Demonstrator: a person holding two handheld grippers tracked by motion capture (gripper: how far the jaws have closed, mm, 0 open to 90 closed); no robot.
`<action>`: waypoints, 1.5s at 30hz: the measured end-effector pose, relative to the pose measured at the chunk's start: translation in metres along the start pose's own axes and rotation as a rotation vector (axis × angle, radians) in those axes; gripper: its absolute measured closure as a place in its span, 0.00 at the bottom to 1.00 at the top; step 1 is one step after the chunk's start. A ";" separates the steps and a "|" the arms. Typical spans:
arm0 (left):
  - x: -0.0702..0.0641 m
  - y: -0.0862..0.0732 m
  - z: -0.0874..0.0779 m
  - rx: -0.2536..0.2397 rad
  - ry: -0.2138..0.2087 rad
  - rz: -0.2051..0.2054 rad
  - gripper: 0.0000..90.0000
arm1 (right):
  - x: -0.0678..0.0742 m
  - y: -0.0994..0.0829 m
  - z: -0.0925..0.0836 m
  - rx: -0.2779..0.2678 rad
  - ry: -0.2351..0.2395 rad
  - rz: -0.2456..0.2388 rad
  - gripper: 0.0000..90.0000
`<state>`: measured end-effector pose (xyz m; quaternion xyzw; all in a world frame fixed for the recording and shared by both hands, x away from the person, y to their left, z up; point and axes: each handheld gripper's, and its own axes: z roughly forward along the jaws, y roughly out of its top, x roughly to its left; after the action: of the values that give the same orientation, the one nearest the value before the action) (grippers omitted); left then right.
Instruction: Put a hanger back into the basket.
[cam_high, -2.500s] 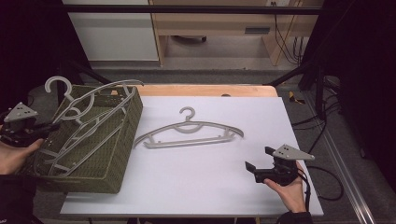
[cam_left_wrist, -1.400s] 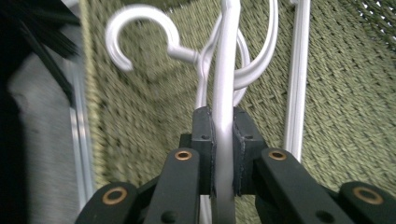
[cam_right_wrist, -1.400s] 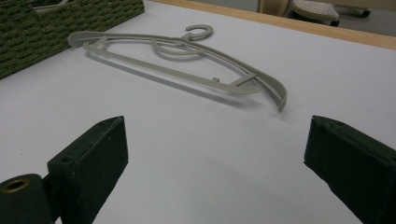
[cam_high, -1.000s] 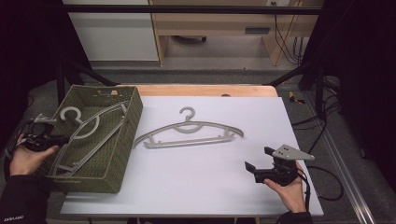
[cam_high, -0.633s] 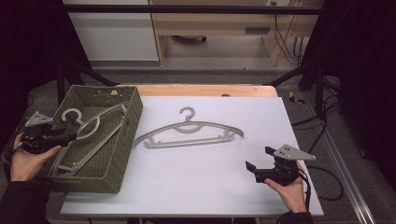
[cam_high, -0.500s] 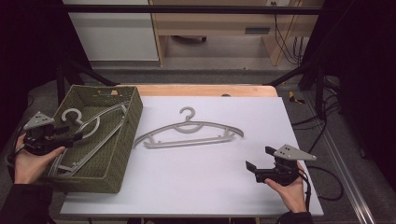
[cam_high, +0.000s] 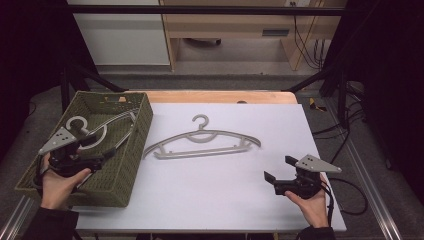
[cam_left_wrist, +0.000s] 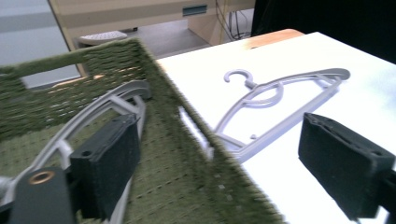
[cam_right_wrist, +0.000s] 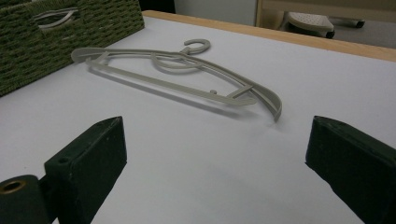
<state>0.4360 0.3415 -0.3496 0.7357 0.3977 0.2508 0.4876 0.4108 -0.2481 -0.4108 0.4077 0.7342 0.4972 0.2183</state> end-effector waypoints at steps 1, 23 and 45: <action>-0.003 0.000 0.001 -0.003 -0.011 -0.002 0.12 | 0.000 0.000 0.000 -0.005 0.000 0.006 0.06; -0.093 0.026 0.056 0.035 -0.194 0.144 0.09 | -0.001 0.002 -0.005 -0.018 0.005 0.005 0.06; -0.105 0.006 0.175 0.274 -0.219 0.141 0.20 | 0.001 0.002 -0.003 -0.011 0.022 -0.003 0.06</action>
<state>0.5113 0.1625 -0.4120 0.8441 0.3202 0.1465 0.4044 0.4087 -0.2490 -0.4078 0.3998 0.7344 0.5053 0.2134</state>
